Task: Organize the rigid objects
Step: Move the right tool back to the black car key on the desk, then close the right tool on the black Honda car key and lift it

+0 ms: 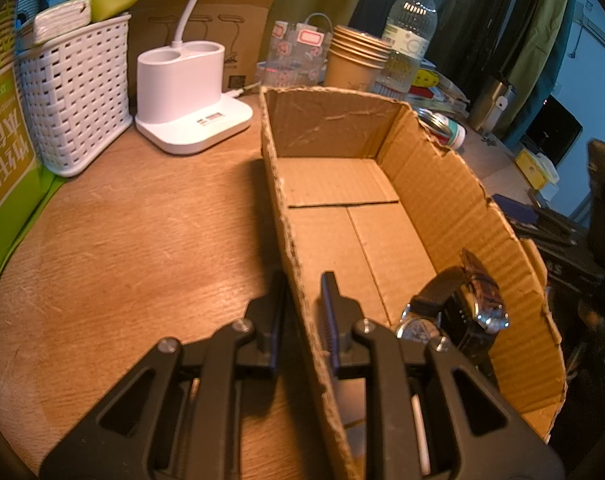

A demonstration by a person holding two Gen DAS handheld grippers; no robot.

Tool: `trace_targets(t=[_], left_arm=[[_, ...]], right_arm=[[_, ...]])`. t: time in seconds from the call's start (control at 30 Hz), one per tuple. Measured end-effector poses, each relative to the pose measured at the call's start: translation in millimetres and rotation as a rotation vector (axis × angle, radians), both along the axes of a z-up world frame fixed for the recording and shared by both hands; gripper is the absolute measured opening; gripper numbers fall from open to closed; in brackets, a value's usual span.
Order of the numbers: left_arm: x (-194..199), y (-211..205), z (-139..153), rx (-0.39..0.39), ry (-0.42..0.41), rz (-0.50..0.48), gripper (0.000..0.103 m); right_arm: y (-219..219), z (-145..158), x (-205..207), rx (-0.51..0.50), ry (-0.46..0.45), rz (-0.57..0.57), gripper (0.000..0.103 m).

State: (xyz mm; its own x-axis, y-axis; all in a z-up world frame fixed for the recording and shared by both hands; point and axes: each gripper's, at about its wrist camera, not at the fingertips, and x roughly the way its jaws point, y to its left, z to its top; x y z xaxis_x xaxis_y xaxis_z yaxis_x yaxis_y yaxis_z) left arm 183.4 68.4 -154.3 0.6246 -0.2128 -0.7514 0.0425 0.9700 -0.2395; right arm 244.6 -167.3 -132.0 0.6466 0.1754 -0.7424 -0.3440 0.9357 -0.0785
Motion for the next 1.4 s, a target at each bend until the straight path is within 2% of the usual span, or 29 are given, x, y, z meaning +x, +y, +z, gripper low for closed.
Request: trace_targets(t=[0.53,0.63,0.7,1.07,1.4], left_arm=[[0,0,0,0.000,0.000,0.000,0.019],[0,0,0,0.000,0.000,0.000,0.019],[0,0,0,0.000,0.000,0.000,0.019],[0,0,0,-0.001,0.000,0.000,0.019],[0,0,0,0.000,0.000,0.000,0.019]], right_arm=[[13,-18,37,-0.040,0.058,-0.006,0.060],[8,-18,41,-0.005,0.072,0.000,0.048],[6,-17,41,0.002,0.069,-0.001,0.044],[-7,-4,20,0.044,0.012,-0.013,0.042],[-4,36,-11,0.064,-0.090,0.013,0.039]])
